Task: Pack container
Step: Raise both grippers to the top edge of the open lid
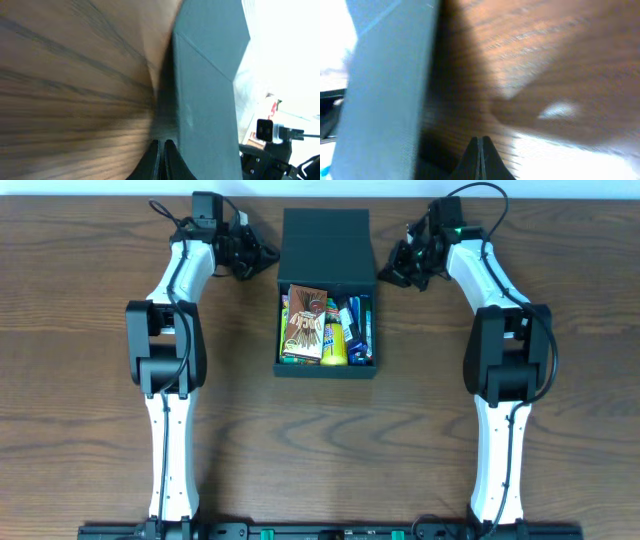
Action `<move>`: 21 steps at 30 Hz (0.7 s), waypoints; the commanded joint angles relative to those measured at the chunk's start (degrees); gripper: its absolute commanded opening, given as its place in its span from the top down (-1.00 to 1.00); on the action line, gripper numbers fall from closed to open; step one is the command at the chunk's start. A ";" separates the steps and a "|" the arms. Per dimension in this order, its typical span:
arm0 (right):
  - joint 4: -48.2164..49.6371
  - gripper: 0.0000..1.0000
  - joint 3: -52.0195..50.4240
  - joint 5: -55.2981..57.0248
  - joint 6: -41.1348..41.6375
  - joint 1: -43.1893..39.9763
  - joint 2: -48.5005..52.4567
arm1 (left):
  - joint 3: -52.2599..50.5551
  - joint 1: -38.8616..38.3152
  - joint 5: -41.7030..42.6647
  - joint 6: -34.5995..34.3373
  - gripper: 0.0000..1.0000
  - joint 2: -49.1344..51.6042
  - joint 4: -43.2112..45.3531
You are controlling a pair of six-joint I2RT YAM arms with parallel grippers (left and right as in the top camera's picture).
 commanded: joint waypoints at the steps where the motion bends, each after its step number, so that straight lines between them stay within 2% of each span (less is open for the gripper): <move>1: 2.23 0.98 0.07 -5.77 2.34 -0.02 2.38 | 1.57 -1.27 1.20 -1.29 0.89 1.77 0.15; 6: 5.70 0.97 0.07 -12.07 5.03 0.00 5.07 | 1.55 -1.33 1.14 -2.29 0.89 1.77 -0.22; 11: 6.40 0.98 0.07 -13.73 4.87 0.00 5.60 | 1.55 -1.22 1.53 -2.27 0.89 1.77 -0.42; 21: 17.29 0.97 1.86 -26.27 4.33 -1.42 4.72 | 1.55 0.44 1.95 -1.20 0.89 1.77 -0.37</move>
